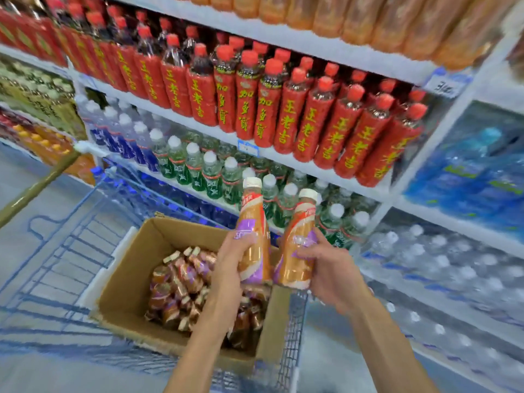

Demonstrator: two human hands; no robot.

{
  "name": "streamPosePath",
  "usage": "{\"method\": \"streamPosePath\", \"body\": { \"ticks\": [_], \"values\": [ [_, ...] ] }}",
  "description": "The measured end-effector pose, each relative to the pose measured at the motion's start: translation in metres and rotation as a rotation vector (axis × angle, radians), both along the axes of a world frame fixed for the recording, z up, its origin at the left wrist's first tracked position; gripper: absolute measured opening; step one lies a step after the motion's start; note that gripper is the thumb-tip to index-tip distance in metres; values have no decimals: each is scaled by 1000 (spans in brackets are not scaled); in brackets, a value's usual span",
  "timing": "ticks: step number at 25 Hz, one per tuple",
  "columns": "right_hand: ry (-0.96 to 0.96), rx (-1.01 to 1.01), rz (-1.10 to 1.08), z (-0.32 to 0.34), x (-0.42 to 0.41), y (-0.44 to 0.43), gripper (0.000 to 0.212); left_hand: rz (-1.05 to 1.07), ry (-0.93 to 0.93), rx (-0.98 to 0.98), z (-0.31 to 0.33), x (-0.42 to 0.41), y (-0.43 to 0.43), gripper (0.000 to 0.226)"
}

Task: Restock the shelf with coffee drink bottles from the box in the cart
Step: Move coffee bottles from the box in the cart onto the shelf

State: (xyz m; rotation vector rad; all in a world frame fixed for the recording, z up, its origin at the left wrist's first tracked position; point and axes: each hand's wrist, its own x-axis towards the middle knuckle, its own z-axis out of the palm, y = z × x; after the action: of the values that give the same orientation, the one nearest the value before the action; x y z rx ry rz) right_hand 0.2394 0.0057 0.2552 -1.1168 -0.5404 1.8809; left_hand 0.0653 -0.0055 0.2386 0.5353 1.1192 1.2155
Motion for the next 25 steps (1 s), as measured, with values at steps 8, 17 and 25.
{"method": "streamPosePath", "body": {
  "ticks": [8, 17, 25],
  "values": [
    [-188, 192, -267, 37, 171, -82, 58, -271, -8, 169, 38, 171, -30, 35],
    [-364, 311, -508, 81, 364, -173, 48, -447, 14, 251, 76, 376, -103, 54],
    [-417, 403, -629, 106, 451, -196, 42, -451, 112, 344, 105, 467, -104, 67]
  ]
}}
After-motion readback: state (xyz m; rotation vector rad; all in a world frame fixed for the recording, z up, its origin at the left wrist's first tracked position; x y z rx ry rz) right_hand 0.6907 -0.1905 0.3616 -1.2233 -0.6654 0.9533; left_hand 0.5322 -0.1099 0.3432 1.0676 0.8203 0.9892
